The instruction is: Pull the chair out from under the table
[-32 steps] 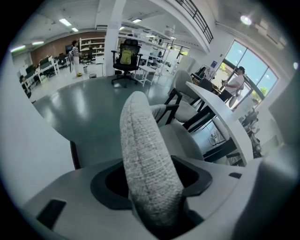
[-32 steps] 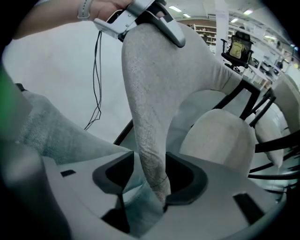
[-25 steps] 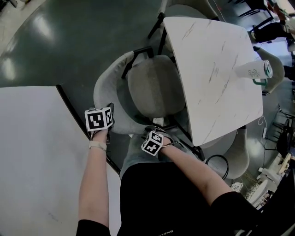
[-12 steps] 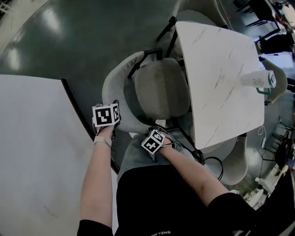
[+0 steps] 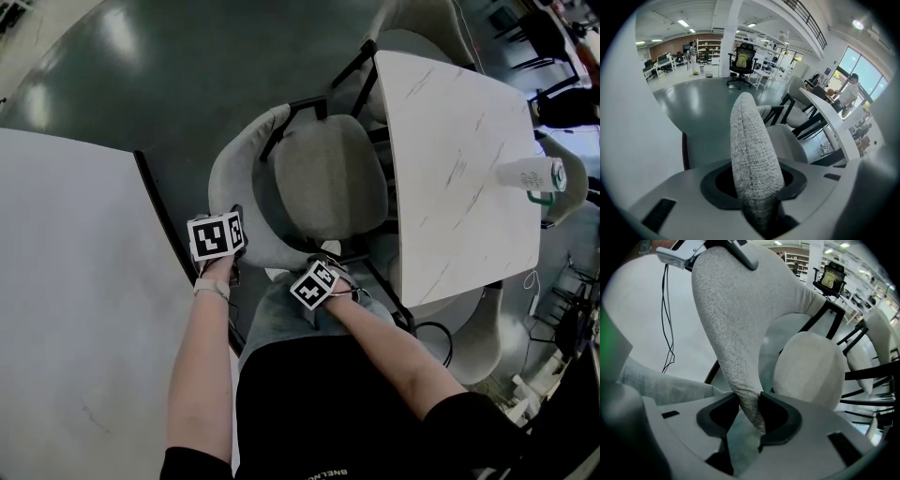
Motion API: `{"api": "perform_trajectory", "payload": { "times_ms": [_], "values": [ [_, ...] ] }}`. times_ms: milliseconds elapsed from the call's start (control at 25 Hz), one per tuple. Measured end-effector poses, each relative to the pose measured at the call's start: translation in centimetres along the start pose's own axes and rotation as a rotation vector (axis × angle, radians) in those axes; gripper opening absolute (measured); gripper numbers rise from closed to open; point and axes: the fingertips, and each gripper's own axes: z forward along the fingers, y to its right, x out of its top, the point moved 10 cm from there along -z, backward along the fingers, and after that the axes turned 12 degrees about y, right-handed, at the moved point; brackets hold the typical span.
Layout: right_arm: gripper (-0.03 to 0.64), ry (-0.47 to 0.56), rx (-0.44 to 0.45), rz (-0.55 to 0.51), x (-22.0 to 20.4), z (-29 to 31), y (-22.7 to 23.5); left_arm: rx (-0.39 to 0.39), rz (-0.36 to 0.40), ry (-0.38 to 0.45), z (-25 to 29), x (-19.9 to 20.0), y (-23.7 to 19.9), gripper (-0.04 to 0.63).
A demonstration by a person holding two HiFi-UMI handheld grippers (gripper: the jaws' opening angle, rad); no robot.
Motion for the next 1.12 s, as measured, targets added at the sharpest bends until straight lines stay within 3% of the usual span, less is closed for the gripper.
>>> {"api": "perform_trajectory", "payload": {
  "times_ms": [1120],
  "values": [
    [0.152, -0.051, 0.020, -0.321, 3.1, 2.0, -4.0, 0.237, -0.403, 0.090, -9.2, -11.0, -9.5, 0.150]
  ]
}}
